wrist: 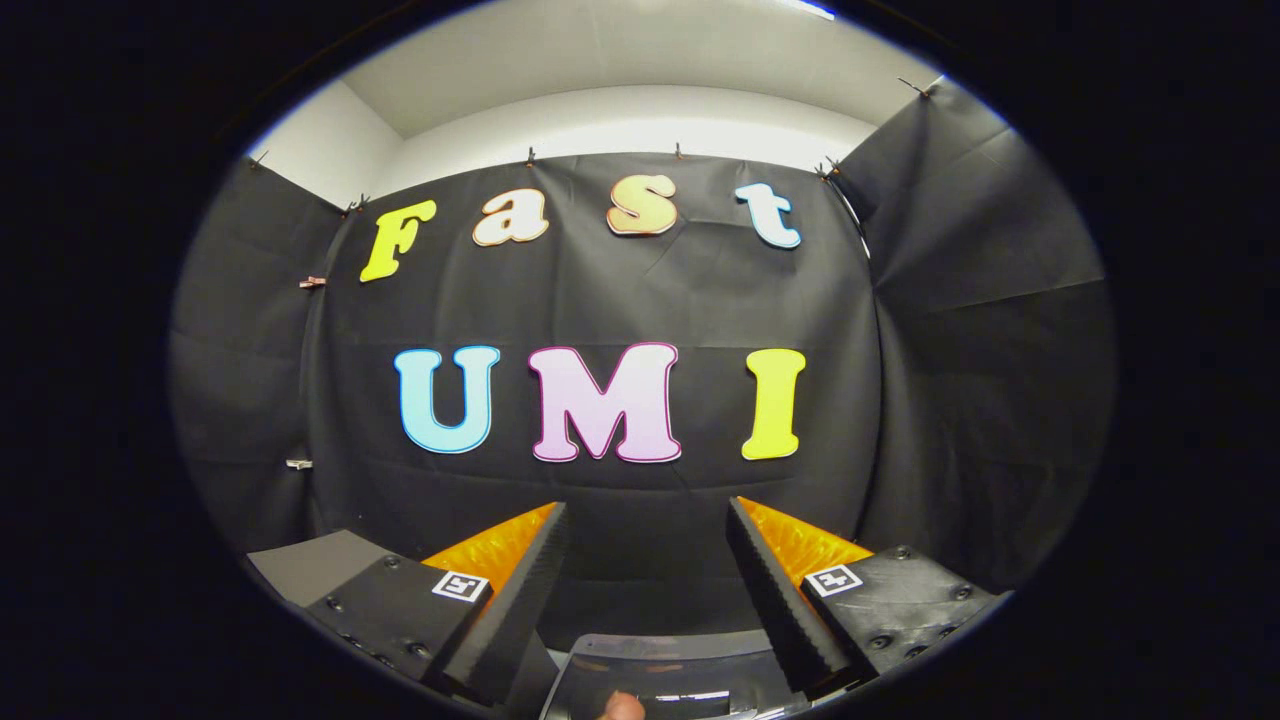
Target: Put the clothes into the washing machine and then close the washing machine lid.
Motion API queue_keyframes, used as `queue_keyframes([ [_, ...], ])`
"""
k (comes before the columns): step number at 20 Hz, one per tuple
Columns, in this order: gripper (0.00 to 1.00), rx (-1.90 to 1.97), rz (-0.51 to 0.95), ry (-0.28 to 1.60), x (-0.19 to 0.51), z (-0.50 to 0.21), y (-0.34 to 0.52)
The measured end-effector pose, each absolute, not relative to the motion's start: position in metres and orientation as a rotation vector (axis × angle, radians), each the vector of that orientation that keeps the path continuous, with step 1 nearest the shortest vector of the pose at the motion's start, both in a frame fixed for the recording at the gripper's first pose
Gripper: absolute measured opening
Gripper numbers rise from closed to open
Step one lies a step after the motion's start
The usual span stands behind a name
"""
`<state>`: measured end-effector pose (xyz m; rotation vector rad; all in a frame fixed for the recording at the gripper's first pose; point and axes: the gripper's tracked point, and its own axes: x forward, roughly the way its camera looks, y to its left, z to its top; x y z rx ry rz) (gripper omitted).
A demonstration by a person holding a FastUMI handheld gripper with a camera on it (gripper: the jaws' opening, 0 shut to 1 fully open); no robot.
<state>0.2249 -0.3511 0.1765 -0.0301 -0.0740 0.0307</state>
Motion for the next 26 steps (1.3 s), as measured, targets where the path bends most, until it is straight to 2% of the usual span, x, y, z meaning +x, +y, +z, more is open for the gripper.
queue_keyframes([
  [10,0.99,-0.055,0.067,-0.06,0.224,0.173,-0.339],
  [26,0.99,-0.03,0.047,-0.076,0.224,0.178,-0.353],
])
